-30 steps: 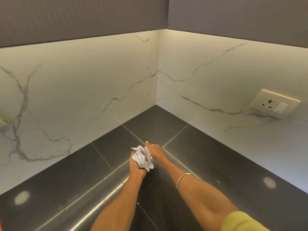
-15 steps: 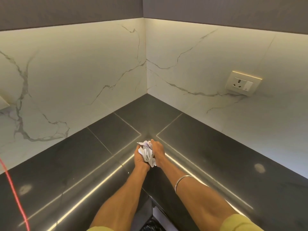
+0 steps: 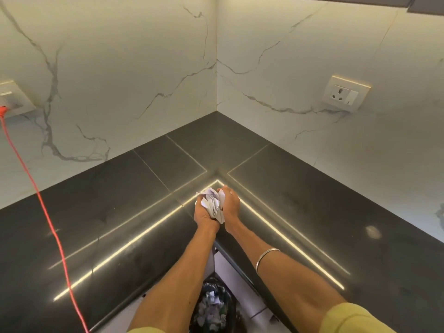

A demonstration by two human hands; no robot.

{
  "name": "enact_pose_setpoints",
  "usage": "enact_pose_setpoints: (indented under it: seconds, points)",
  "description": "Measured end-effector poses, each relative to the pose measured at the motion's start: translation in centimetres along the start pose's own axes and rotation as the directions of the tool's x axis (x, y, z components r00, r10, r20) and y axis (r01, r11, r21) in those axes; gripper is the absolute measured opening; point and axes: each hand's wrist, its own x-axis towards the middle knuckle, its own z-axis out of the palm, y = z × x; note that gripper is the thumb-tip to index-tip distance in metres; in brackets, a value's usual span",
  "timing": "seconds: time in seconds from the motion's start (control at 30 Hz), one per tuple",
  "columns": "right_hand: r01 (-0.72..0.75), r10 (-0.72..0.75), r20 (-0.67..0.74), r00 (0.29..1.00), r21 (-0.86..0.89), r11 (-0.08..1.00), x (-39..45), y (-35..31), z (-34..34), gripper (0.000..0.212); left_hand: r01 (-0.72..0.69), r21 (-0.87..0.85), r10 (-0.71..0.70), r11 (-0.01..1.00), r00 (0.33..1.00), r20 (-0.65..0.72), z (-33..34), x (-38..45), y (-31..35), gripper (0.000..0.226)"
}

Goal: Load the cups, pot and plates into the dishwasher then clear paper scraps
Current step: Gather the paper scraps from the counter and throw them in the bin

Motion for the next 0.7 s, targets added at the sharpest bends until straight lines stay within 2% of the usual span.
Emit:
enact_pose_setpoints:
  seconds: [0.1,0.2,0.33,0.53,0.63,0.7]
  points:
    - [0.019,-0.017,-0.032,0.999,0.066,0.998,-2.6,1.0,0.6,0.019,-0.083,0.102,0.089,0.991,0.994,-0.059,-1.2,-2.6,0.7,0.057]
    - [0.102,-0.104,-0.042,0.994,-0.033,0.994,-5.4,2.6,1.4,0.016,-0.078,0.130,0.087,0.988,0.994,-0.060,-3.5,-5.1,1.4,0.042]
    - [0.144,-0.146,-0.005,0.989,-0.141,0.980,-9.5,5.1,1.5,0.015,-0.057,0.117,0.063,0.991,0.997,-0.046,-7.7,-7.1,2.5,0.046]
    - [0.133,-0.143,-0.033,0.989,-0.212,0.968,-13.9,9.3,0.5,0.014,0.008,0.133,0.004,0.991,0.996,-0.090,-12.7,-10.6,2.6,0.050]
    - [0.123,-0.130,-0.027,0.991,-0.192,0.974,-15.5,10.6,-0.1,0.012,0.018,0.172,0.000,0.985,0.994,-0.105,-14.6,-11.2,2.4,0.075]
    - [0.117,-0.122,-0.014,0.992,-0.184,0.976,-15.9,11.2,-0.6,0.012,0.004,0.174,0.016,0.985,0.994,-0.110,-15.6,-11.1,2.1,0.084]
